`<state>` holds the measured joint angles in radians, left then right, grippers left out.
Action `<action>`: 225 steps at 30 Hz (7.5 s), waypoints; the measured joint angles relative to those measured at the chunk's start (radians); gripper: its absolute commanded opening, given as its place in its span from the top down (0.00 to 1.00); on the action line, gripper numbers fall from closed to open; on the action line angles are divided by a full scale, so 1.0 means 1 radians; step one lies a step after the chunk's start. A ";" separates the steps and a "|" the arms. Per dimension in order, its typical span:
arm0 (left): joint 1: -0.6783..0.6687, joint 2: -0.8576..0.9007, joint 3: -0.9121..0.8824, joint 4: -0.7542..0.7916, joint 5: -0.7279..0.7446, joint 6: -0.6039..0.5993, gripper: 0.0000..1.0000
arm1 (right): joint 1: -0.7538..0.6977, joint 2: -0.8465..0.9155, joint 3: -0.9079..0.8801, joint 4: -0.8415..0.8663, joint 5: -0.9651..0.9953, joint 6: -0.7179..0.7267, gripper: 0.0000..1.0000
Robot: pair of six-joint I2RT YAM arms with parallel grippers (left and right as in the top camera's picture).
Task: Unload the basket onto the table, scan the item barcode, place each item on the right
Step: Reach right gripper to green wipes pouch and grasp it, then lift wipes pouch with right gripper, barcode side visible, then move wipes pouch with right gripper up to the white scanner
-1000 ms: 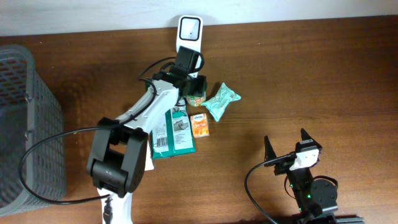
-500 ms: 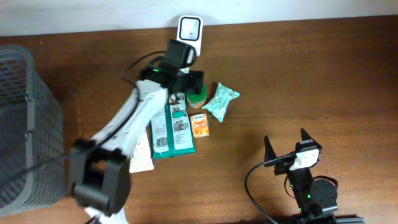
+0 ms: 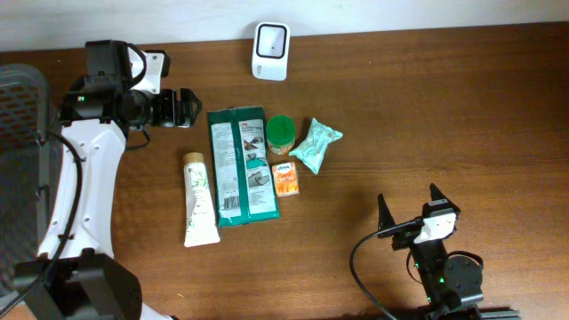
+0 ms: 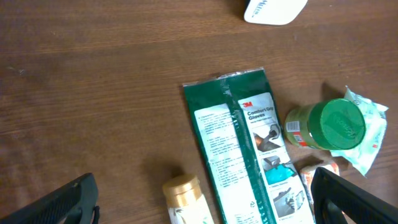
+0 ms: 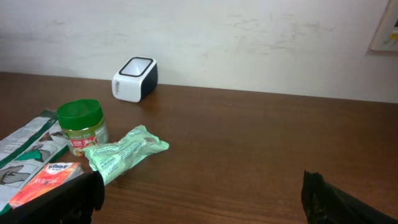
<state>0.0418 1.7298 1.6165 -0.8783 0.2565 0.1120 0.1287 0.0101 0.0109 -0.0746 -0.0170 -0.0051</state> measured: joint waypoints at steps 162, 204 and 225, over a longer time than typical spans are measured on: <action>0.000 0.004 0.000 0.000 0.010 0.005 0.01 | -0.133 2.226 1.599 -0.976 -0.626 -0.314 0.43; 0.273 0.010 0.252 -0.099 0.024 0.004 0.01 | 0.370 2.197 2.141 -0.049 0.361 -0.649 0.96; 0.273 0.010 0.252 -0.098 0.024 0.004 0.01 | 0.362 2.560 2.139 0.389 0.417 -1.242 0.96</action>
<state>0.3149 1.7393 1.8687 -0.9768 0.2806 0.1162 0.4911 2.5706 2.1494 0.3149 0.4004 -1.2476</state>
